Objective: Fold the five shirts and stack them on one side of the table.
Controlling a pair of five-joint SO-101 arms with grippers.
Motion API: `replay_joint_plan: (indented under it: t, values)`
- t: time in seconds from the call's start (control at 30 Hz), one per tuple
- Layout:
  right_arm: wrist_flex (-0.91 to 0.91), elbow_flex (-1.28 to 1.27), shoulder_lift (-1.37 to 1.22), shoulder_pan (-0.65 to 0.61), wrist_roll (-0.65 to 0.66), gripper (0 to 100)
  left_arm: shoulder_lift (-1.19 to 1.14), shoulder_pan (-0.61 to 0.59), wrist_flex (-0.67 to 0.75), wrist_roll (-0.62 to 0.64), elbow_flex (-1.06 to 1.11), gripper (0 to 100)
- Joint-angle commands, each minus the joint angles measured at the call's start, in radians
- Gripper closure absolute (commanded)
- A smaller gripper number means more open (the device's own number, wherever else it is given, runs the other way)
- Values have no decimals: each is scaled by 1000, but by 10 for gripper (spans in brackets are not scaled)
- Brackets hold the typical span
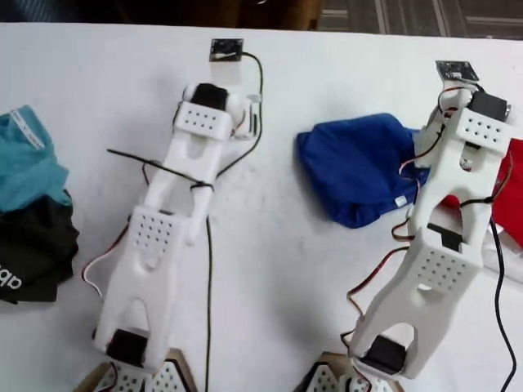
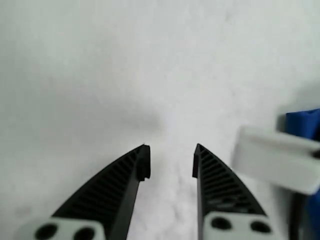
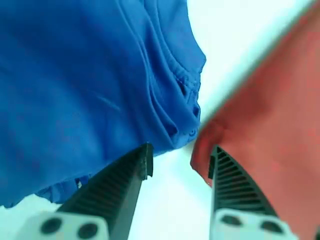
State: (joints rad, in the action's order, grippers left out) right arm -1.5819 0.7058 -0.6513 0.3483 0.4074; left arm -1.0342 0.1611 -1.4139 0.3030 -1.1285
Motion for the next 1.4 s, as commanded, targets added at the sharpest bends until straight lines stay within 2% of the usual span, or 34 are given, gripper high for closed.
replay_joint_plan:
  t: [0.0, 0.13, 0.2, 0.27, 0.33, 0.4, 0.97, 1.2, 1.37]
  values:
    - [21, 40, -35, -10, -12, 808, 9, 9, -6, -11, -27, 834]
    - [31, 48, -122, -18, -12, 814, 9, 9, -6, -11, -27, 834]
    - [28, 74, -150, -18, -12, 880, 9, 9, -11, -11, -27, 834]
    - [25, 107, -159, -15, -12, 993, 9, 9, -11, -11, -27, 834]
    - [22, 130, -160, -7, -12, 958, 9, 9, -11, -11, -27, 834]
    - [18, 150, -163, 7, -12, 986, 9, 9, -11, -11, -27, 834]
    - [-182, 158, -91, 145, -5, 981, 8, 11, -11, -11, -27, 834]
    - [-183, 83, -93, 131, 2, 981, -21, 29, -11, -12, -38, 834]
    - [-176, -5, -91, 131, 61, 981, -21, 34, -11, -12, -38, 834]
